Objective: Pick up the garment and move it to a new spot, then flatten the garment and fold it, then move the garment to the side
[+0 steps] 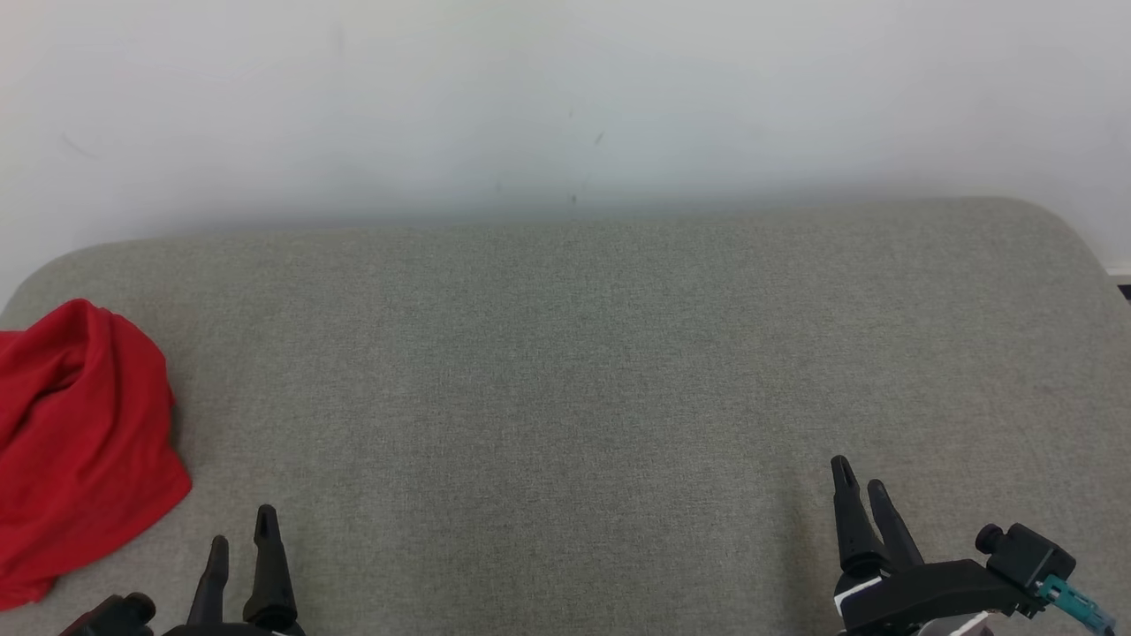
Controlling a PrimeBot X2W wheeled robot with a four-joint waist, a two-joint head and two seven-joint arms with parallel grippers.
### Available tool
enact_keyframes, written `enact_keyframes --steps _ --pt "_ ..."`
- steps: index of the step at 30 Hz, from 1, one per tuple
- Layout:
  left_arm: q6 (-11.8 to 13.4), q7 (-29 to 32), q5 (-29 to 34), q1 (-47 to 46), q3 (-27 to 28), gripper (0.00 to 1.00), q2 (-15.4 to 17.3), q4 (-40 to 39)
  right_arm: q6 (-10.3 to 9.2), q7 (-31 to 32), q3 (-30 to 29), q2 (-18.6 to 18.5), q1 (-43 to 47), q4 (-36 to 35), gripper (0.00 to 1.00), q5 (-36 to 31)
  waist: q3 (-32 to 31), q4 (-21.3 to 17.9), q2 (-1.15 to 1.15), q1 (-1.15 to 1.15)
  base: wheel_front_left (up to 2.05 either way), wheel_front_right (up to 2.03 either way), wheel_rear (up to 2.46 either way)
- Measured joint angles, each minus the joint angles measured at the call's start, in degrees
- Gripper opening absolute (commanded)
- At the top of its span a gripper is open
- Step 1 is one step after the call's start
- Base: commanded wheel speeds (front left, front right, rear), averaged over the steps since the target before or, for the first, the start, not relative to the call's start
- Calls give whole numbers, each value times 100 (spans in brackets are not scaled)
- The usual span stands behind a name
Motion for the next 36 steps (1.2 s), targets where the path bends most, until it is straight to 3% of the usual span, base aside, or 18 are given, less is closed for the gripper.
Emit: enact_keyframes --steps 36 --pt "265 -537 2291 118 -224 100 126 13 2 -534 59 -2 -40 13 100 -2421 37 -81 0 1 0 0 0"
